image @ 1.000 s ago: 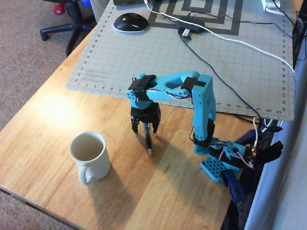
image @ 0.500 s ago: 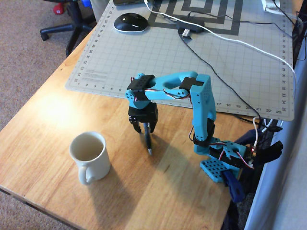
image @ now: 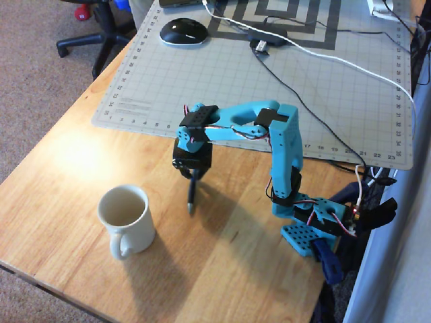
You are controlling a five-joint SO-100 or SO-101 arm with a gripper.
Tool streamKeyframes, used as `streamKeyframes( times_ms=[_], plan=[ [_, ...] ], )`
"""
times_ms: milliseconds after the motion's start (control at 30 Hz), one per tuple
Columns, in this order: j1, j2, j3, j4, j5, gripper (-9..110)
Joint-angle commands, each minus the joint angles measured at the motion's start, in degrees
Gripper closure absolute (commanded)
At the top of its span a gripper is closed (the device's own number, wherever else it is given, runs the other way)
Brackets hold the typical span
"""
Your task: Grasp a pen and put it in a mug.
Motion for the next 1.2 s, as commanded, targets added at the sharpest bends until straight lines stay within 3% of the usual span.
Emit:
streamKeyframes(
  times_ms=[0,267,533,733,1167],
  plan=[
    [-1.67,10.63,-1.14,-3.87,0.0,101],
    [-2.02,21.27,-1.14,-13.45,-4.92,101],
    [-8.26,30.59,-0.26,-23.73,-36.04,101],
    [-15.29,34.37,-0.26,-29.79,-52.03,101],
    [-29.88,26.72,-0.09,-42.45,-56.69,101]
  ],
)
